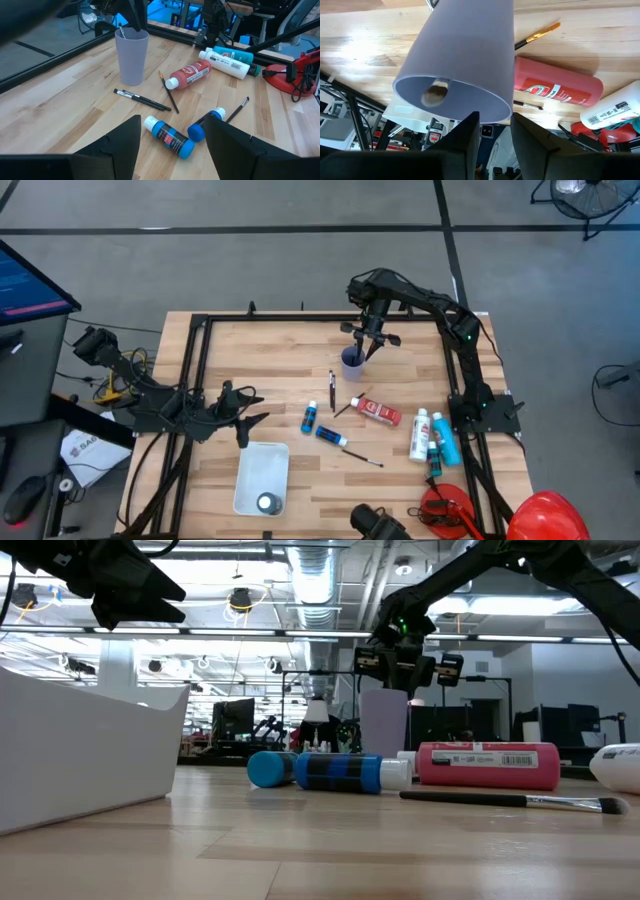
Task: Pick & Place Paint Supplies
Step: Adjust the violet cup on the table, then put the red paint bottle into the white bin
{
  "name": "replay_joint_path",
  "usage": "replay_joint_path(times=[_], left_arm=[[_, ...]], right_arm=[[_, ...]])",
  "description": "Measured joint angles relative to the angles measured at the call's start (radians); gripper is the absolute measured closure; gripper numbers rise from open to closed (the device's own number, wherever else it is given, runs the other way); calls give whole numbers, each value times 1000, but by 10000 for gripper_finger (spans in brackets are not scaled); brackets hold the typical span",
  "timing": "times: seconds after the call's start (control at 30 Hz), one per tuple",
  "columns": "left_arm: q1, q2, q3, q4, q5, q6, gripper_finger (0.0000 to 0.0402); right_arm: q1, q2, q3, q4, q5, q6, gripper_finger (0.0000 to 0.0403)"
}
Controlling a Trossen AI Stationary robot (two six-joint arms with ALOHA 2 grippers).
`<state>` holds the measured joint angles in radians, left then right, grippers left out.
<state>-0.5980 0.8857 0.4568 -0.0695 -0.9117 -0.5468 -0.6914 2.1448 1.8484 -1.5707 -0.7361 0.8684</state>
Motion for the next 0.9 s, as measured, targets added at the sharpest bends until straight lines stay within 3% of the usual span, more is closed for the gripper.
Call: replay_joint_path(times=[0.4,0.73,0.9], left_arm=[[0,0,0,0,0,0,192],[0,0,0,0,1,0,192],[0,0,0,0,1,0,192]], right_arm=[[-3,-48,0,0,49,17,299],[34,-219,0,0,140,-111,300],[129,-353,0,0,354,-339,300]])
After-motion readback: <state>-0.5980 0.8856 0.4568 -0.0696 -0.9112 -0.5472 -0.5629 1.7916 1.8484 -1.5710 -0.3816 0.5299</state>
